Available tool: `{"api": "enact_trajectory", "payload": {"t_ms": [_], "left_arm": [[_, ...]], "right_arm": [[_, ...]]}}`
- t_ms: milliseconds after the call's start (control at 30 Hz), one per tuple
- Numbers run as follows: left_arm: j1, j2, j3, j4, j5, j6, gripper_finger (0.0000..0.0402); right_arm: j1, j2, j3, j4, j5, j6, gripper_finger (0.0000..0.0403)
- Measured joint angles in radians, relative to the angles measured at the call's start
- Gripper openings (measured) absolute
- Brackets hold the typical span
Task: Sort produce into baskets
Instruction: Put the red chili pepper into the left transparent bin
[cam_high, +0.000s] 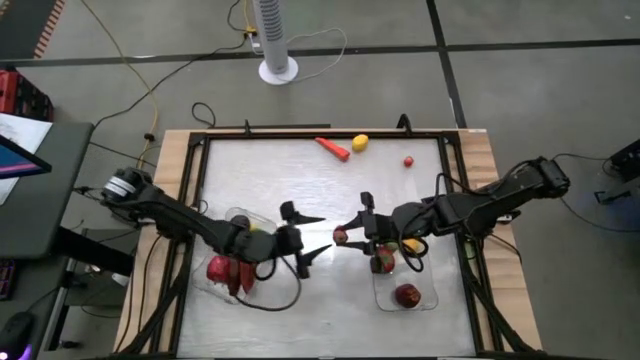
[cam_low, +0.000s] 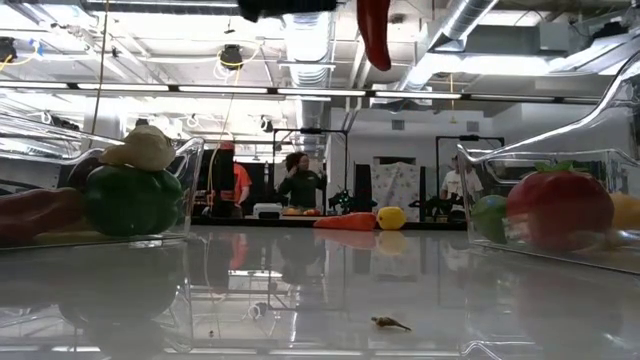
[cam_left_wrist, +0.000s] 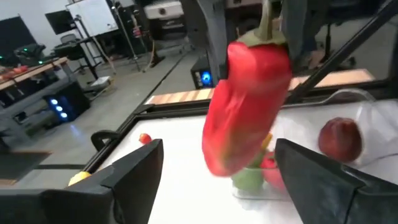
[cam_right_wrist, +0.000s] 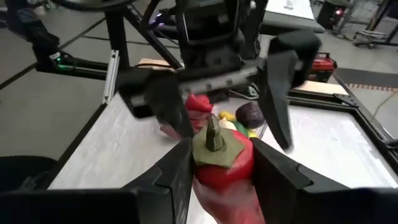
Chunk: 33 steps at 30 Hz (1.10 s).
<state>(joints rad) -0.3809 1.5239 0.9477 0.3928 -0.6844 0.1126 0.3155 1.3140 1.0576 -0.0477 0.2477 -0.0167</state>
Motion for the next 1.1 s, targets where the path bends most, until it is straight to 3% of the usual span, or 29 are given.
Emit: {"api": "enact_trajectory", "payload": {"t_ms": [133,333,467,833,967,1100], "left_arm": [[0.037,0.067,0.075,-0.050,0.032,0.015,0.0316],[0.082,0.098,0.121,-0.073,0.145,0.007,0.0307],[0.087,0.098,0.134,-0.074,0.127,0.014,0.0269],[0.078,0.098,0.144,-0.125,0.127,-0.015,0.0089],[0.076,0.091,0.144,-0.160,0.129,-0.031,0.0077],[0.069,0.039,0.144,-0.293,0.130,-0.067,0.0093]], "right_arm": [[-0.005,0.001,0.000,0.033,-0.025,-0.025,0.0172],[-0.005,0.000,0.001,0.052,-0.036,-0.044,0.0178],[-0.005,0.000,0.001,0.069,-0.036,-0.040,0.0184],[-0.018,-0.007,0.001,0.088,-0.014,0.010,0.0249],[-0.018,-0.033,0.002,0.072,-0.014,0.016,0.0281],[-0.020,-0.105,0.025,-0.048,0.001,0.021,0.0302]]}}
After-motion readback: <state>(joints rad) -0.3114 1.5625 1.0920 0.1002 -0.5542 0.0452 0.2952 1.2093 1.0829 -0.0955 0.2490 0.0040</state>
